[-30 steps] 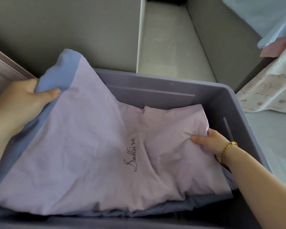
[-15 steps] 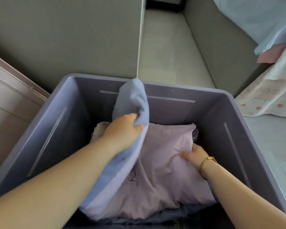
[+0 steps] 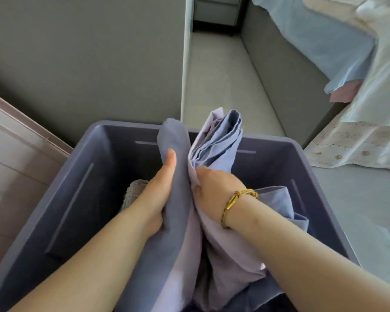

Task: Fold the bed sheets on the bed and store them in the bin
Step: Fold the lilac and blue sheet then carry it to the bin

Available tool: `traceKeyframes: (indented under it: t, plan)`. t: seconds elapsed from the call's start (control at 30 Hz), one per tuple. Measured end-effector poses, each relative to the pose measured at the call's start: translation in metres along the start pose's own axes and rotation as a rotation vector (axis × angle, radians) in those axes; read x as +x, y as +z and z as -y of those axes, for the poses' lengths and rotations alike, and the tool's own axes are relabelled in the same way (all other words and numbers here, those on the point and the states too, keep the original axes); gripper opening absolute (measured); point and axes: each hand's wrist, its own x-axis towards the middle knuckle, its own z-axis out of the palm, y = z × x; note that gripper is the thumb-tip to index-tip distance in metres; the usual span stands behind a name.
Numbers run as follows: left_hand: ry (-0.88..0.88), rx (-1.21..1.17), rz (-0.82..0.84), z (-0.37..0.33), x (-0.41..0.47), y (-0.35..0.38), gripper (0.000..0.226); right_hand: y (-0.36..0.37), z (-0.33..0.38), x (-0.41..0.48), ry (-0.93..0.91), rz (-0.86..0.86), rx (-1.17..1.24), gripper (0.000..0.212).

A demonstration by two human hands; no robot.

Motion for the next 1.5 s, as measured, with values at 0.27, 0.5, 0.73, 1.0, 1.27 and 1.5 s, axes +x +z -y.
traceKeyframes:
  t: [0.27,0.5,0.73,1.0,1.27,1.5]
  plan:
    - [-0.051,0.463,-0.218,0.025,0.039,-0.043,0.058,0.062,0.035,-0.004,-0.226,0.359,0.074,0.038]
    - [0.096,0.351,-0.191,0.040,0.053,-0.064,0.061,0.018,-0.035,-0.006,-0.106,0.070,1.354,0.041]
    - [0.267,0.148,0.028,0.028,0.030,-0.068,0.042,0.088,-0.111,0.018,0.636,-0.021,1.404,0.063]
    - [0.331,-0.082,0.213,0.009,0.006,-0.083,0.071,0.110,-0.096,0.032,0.529,0.260,1.689,0.041]
    - [0.278,-0.145,0.031,-0.004,0.004,-0.100,0.009,0.031,-0.111,0.027,0.296,0.018,1.455,0.069]
    - [0.233,-0.365,-0.144,0.007,0.001,-0.047,0.026,-0.039,-0.118,0.011,0.053,-0.323,1.091,0.063]
